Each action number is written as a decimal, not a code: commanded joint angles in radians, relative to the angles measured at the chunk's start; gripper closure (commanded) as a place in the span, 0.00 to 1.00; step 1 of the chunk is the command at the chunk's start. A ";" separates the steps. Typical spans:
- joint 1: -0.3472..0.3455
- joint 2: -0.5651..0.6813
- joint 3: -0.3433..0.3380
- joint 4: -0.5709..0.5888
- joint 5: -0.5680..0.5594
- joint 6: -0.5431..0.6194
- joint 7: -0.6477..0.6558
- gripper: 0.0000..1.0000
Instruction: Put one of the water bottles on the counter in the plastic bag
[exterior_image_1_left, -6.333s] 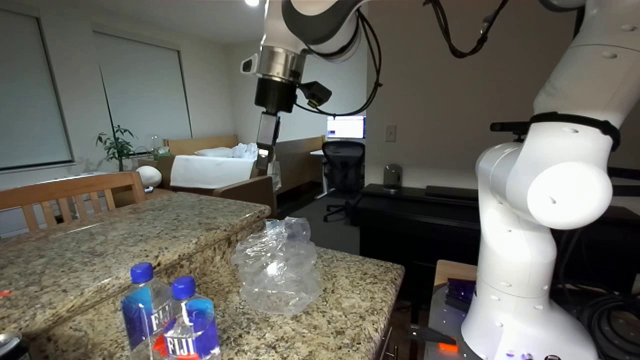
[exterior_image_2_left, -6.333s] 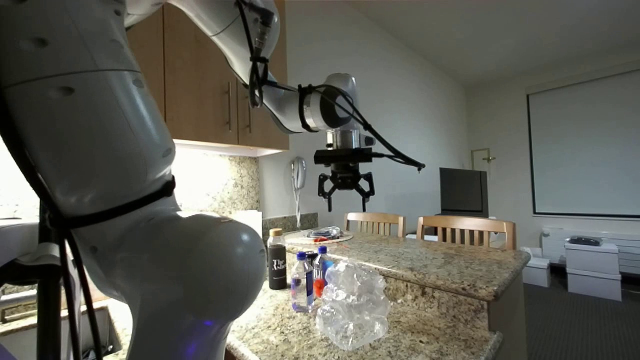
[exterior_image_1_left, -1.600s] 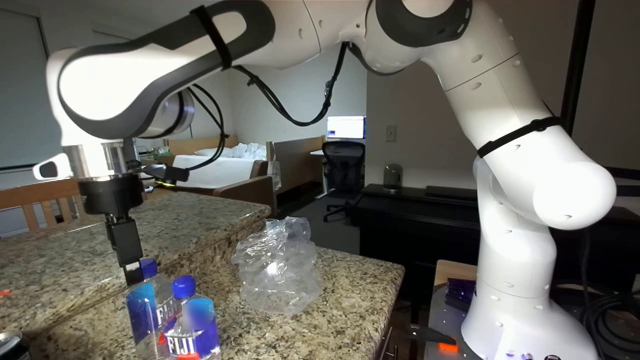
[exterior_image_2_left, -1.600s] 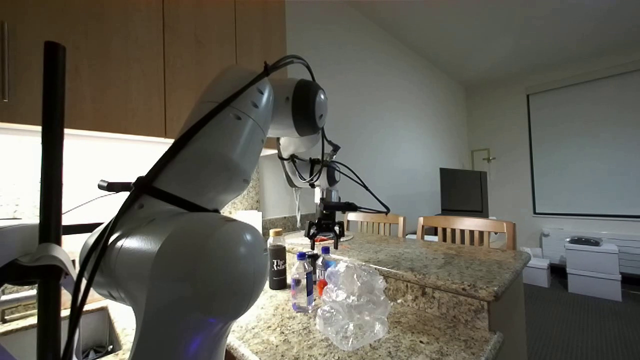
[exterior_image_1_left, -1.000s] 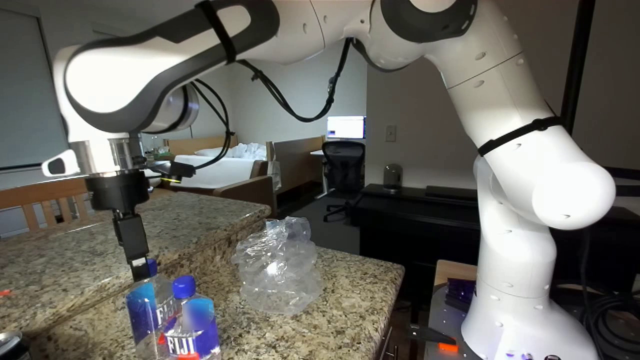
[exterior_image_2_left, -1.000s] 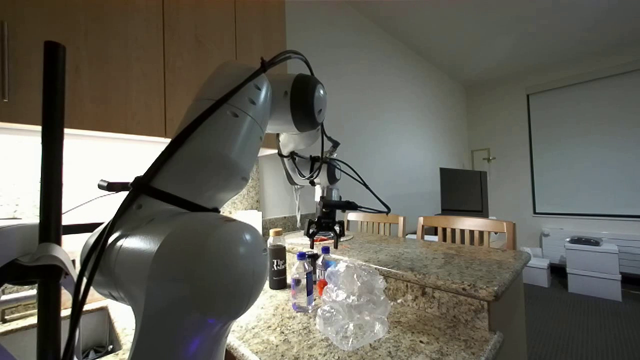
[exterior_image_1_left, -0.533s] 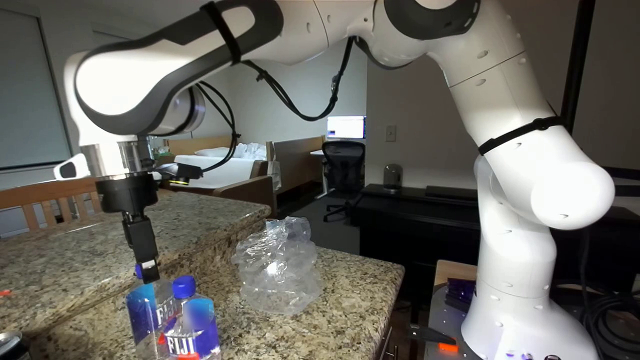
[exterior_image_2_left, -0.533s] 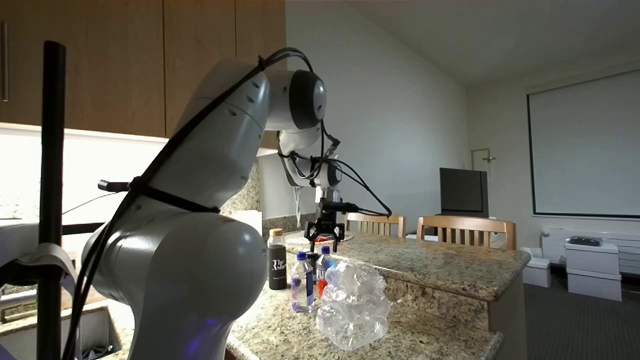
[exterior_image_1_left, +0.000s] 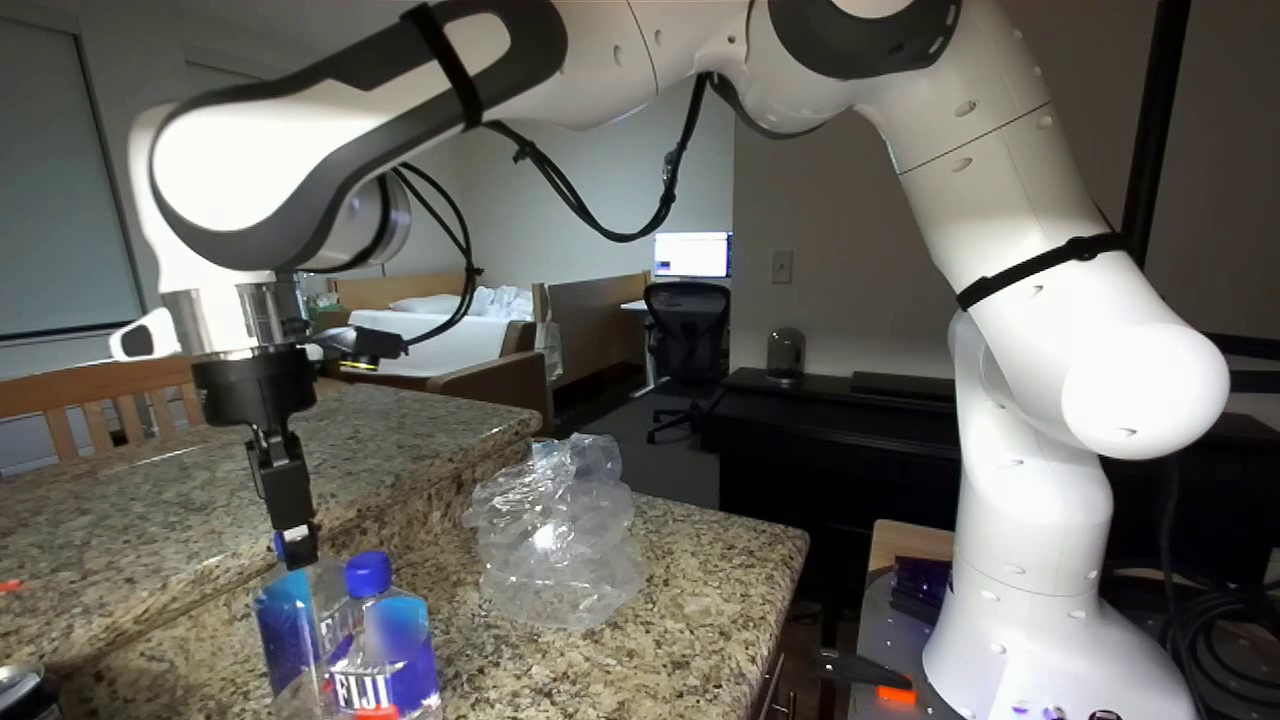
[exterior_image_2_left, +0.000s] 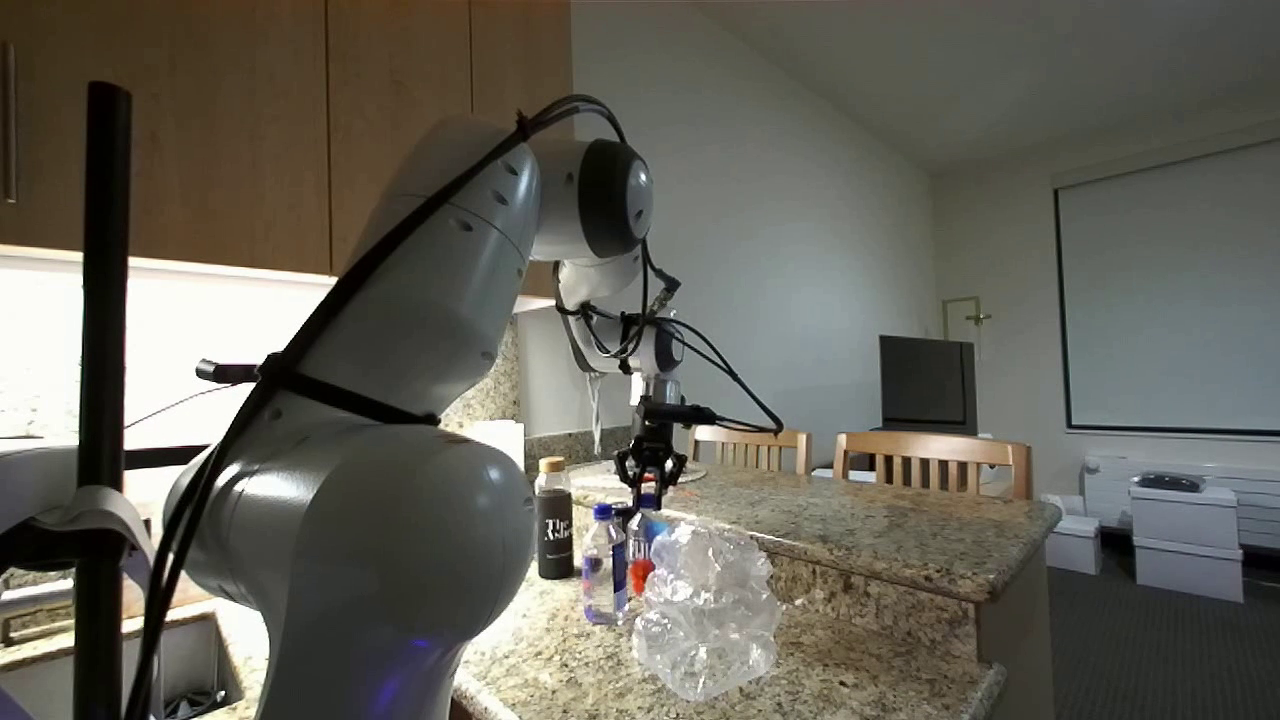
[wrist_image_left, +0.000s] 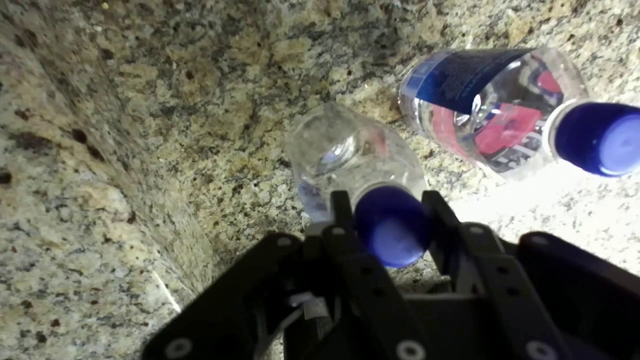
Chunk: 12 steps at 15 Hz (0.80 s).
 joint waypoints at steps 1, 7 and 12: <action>-0.020 -0.044 0.024 -0.037 0.019 -0.015 -0.012 0.88; -0.039 -0.097 0.038 -0.022 0.055 -0.094 -0.041 0.84; -0.048 -0.181 0.012 0.003 0.028 -0.194 -0.009 0.84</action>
